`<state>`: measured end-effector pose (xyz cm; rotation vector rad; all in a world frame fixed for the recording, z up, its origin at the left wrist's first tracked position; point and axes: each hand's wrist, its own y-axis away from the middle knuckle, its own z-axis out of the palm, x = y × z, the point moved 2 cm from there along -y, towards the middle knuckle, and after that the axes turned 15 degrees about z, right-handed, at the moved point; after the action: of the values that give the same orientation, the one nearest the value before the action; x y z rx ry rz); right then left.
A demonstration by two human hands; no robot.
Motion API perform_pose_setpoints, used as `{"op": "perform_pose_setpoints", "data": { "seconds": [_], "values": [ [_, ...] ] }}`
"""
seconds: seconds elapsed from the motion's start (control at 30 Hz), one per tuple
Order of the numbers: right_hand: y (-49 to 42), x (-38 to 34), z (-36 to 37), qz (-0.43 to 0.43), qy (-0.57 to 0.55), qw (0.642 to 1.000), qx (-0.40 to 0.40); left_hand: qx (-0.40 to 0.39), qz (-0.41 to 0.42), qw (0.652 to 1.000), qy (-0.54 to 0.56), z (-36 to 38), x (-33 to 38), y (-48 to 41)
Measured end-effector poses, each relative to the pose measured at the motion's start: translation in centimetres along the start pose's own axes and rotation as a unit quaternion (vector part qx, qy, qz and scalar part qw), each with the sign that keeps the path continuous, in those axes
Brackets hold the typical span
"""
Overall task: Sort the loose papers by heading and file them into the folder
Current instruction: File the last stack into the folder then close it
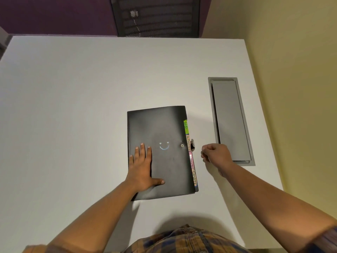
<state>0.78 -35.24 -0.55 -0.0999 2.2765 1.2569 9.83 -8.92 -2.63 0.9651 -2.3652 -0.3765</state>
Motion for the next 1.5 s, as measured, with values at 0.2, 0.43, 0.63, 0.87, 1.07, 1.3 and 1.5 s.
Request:
{"op": "perform_pose_setpoints", "data": {
  "seconds": [0.2,0.43,0.63,0.87,1.07,1.3,1.5],
  "values": [
    [-1.4,-1.0,0.7,-0.013,0.015,1.0,0.011,-0.017,0.028,0.999,-0.028,0.8,1.3,-1.5],
    [-1.8,-1.5,1.7,-0.057,0.102,0.99,0.083,-0.03,0.03,0.999,-0.014,1.2,1.1,-2.1],
    [-2.3,-1.6,2.4,-0.061,0.125,0.984,0.112,-0.036,0.03,0.999,-0.003,1.2,1.1,-2.1],
    [-2.0,-1.9,2.8,-0.069,0.204,0.969,0.122,-0.03,0.03,0.999,0.004,1.3,1.0,-2.0],
    [-2.2,-1.6,3.2,-0.072,0.216,0.965,0.13,-0.029,0.028,0.999,0.016,1.4,1.0,-2.2],
    [-2.4,-1.4,3.5,-0.075,0.252,0.954,0.14,-0.029,0.026,0.999,0.018,1.5,0.9,-2.3],
    [-2.6,-0.8,3.1,-0.085,0.179,0.973,0.12,-0.023,0.038,0.999,0.016,1.0,1.1,-2.3]
  ]
}}
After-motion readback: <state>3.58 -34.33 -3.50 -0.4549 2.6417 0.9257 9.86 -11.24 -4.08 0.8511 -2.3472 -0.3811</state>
